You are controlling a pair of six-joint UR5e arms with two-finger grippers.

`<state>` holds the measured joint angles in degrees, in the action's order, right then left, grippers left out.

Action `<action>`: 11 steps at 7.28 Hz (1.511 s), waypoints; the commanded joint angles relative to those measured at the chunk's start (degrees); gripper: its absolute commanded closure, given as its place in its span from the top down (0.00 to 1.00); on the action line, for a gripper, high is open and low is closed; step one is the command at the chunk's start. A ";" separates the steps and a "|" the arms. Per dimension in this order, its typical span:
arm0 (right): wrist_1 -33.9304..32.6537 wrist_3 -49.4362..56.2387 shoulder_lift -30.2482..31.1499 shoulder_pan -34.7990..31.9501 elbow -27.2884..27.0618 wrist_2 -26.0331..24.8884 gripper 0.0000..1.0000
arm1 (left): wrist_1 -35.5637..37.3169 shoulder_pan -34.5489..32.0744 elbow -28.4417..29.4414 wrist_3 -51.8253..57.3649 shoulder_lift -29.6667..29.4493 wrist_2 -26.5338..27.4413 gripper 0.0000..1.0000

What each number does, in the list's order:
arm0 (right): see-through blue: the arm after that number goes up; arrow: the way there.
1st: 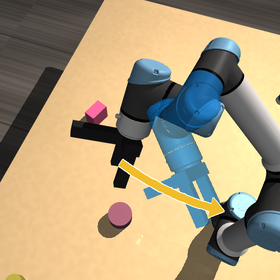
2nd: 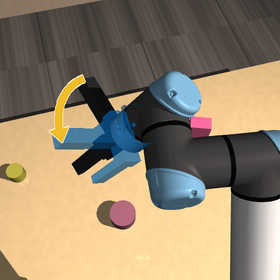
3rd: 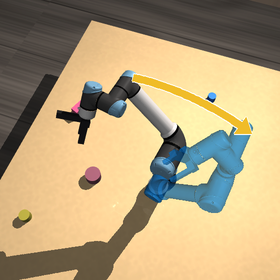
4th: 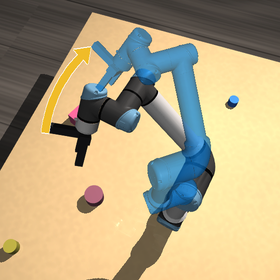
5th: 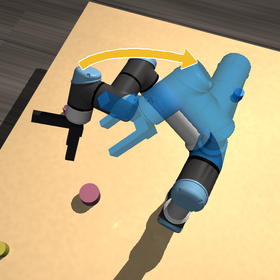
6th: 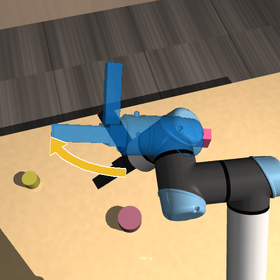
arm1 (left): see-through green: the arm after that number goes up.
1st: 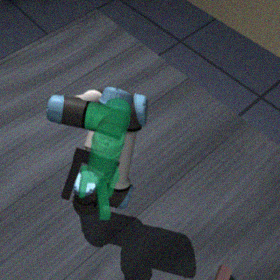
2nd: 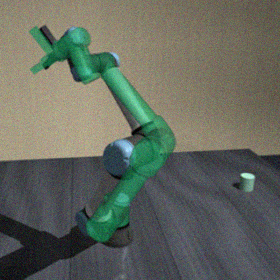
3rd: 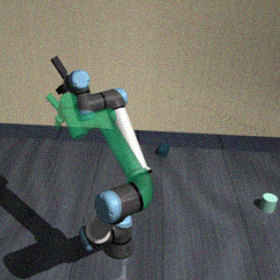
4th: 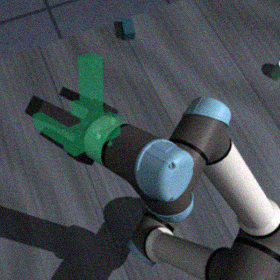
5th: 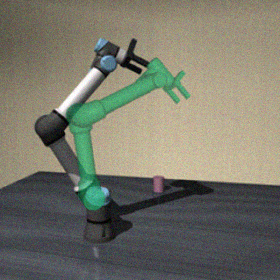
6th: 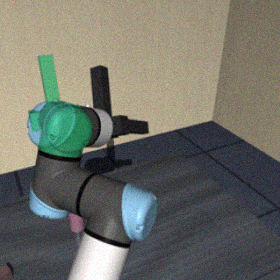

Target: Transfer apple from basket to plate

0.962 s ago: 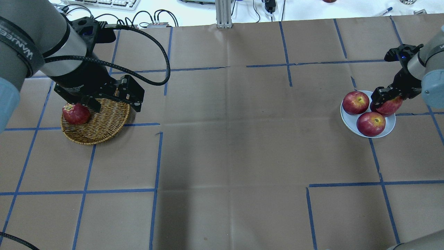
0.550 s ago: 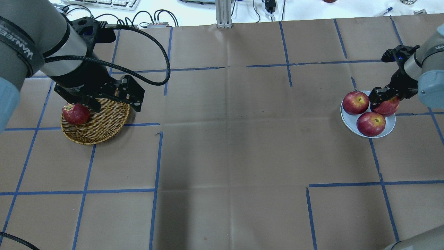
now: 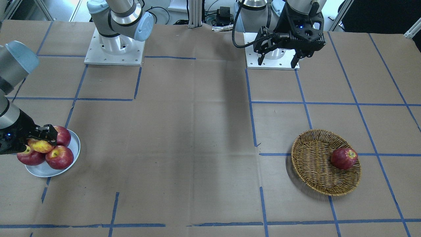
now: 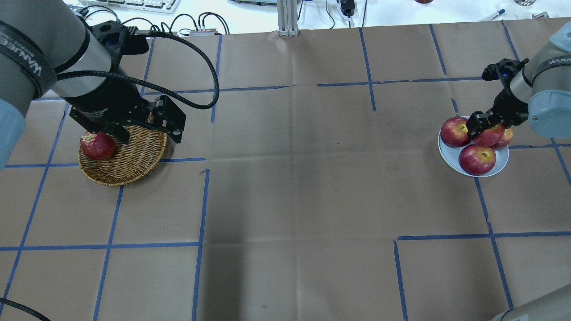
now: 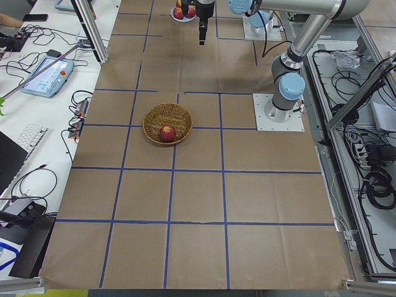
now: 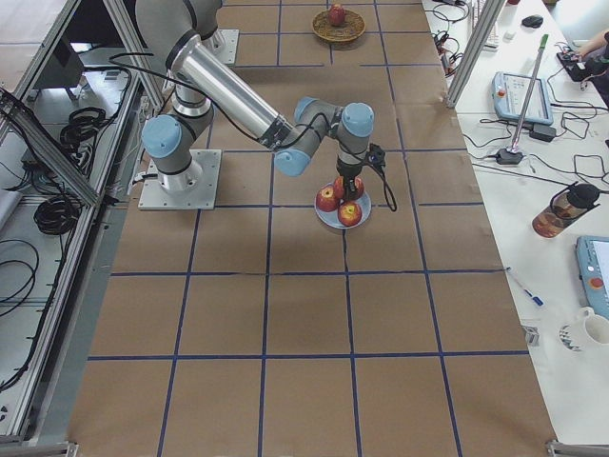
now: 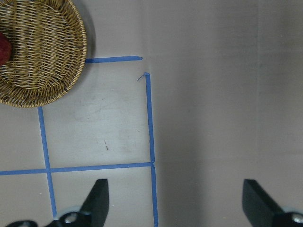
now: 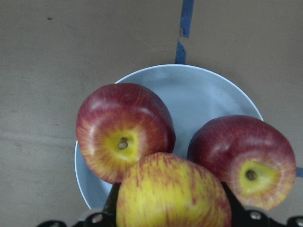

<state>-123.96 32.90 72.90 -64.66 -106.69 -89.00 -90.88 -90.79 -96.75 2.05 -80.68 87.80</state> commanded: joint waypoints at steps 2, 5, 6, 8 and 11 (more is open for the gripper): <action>0.03 0.33 -0.12 0.06 0.25 -0.56 0.72 | 0.00 0.00 -0.10 -0.03 0.00 0.00 0.99; 0.12 -0.46 1.01 0.15 0.69 -0.57 1.00 | 0.00 0.00 -0.19 0.06 0.00 0.09 0.99; 0.99 -0.29 2.76 -0.11 2.52 -0.13 1.00 | 0.00 0.00 -0.19 0.06 0.00 0.00 0.99; 7.38 -2.99 6.54 -5.62 8.04 -0.39 1.00 | 0.00 0.00 -0.19 0.06 0.00 0.00 0.99; 21.89 -14.90 8.93 -15.55 17.20 -0.65 1.00 | 0.00 0.00 -0.10 0.06 0.00 0.09 0.99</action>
<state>-106.78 24.41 81.10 -75.87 -92.32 -89.47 -90.88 -90.79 -96.89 2.11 -80.68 87.86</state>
